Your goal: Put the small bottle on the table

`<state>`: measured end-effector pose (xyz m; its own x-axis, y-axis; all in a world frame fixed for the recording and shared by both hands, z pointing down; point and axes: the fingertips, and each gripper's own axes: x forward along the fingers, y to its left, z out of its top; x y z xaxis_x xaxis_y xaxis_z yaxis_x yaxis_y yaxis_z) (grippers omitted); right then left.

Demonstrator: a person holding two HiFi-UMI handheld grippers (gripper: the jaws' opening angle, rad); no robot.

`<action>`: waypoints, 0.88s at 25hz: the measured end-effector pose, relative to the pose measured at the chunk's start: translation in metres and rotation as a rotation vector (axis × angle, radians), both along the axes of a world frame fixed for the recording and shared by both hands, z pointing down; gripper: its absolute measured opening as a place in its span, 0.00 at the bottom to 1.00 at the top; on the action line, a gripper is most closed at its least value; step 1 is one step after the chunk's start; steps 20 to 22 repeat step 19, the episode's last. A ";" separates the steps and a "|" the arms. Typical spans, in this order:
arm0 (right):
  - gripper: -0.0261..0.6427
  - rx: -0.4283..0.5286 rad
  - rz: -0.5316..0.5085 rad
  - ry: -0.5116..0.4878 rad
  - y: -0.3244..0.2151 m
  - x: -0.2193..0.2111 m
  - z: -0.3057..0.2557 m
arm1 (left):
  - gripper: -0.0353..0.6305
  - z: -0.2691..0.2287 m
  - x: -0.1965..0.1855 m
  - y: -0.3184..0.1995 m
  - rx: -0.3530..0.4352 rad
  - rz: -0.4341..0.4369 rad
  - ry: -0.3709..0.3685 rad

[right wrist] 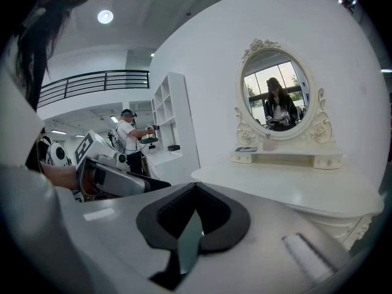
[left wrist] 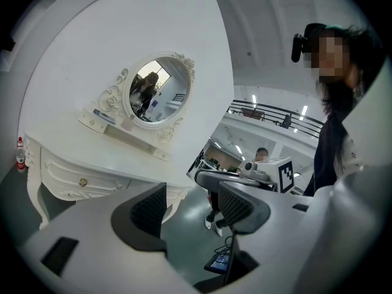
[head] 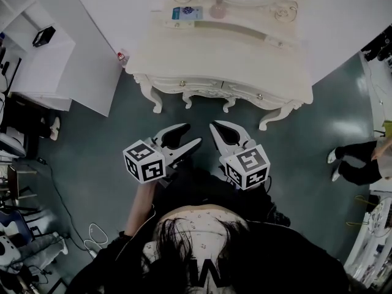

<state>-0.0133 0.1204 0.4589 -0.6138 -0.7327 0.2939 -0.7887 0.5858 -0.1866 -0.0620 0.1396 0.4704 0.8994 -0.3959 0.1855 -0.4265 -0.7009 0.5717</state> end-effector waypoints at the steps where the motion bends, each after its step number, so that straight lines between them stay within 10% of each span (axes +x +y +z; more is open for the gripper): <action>1: 0.05 0.000 -0.001 0.001 0.001 0.000 0.000 | 0.45 0.000 0.000 0.001 0.000 0.000 0.000; 22: 0.05 0.005 -0.019 0.005 0.003 -0.004 -0.001 | 0.45 -0.002 0.000 0.003 0.010 -0.001 -0.004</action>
